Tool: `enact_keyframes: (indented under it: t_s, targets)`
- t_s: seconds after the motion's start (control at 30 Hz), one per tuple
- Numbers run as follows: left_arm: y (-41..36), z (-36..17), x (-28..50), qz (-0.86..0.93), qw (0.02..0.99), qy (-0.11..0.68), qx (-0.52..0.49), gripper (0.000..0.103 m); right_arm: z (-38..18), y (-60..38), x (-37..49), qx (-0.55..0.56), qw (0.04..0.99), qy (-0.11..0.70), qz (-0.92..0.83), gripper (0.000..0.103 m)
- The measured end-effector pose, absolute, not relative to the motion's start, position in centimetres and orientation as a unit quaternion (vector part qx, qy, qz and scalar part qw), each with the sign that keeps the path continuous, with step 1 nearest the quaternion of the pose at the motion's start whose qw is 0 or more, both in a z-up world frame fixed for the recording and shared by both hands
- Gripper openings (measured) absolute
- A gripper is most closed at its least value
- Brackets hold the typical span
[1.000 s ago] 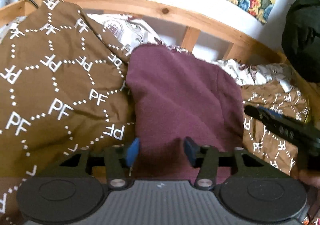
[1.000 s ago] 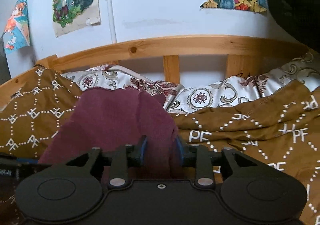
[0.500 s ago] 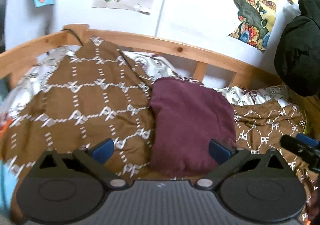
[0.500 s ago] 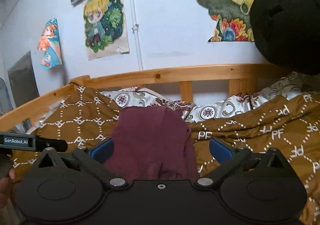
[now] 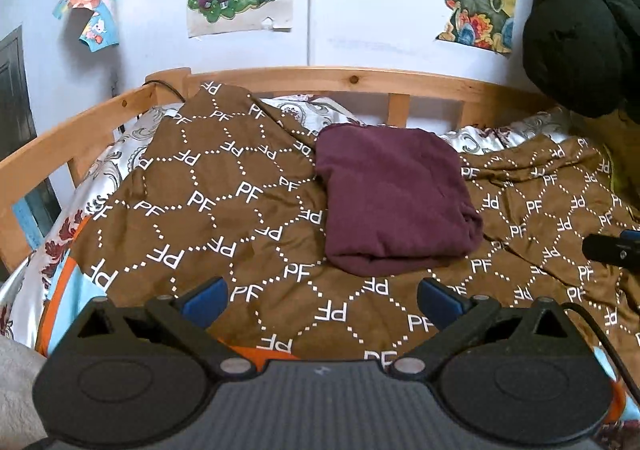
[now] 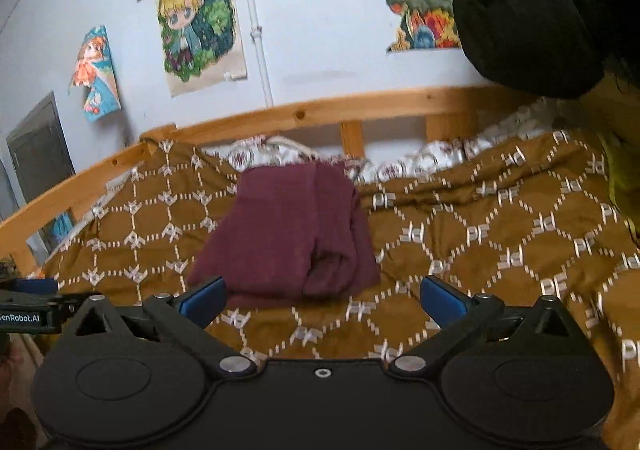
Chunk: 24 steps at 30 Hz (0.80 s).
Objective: Fold small clothes
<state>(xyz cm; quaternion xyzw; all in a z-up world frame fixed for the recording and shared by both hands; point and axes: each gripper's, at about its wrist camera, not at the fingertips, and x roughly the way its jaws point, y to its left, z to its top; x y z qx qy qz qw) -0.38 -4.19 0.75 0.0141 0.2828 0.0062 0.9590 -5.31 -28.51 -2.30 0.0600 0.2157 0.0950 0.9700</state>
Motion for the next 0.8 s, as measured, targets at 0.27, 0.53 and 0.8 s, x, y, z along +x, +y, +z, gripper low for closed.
enact_keyframes:
  t_s: [0.27, 0.53, 0.8]
  targets:
    - [-4.1, 0.0, 0.1, 0.0, 0.954, 0.301, 0.01, 0.102, -2.6, -28.0, -7.0, 0.045, 0.973, 0.213, 0.081, 0.102]
    - [-4.2, -0.9, 0.8, -0.003, 0.948, 0.319, 0.019, 0.102, -2.9, -27.6, -6.1, 0.047, 0.97, 0.224, 0.083, 0.102]
    - [-4.0, -1.2, 1.2, -0.012, 0.944, 0.33, 0.015, 0.102, -3.1, -27.3, -5.9, 0.042, 0.968, 0.232, 0.081, 0.102]
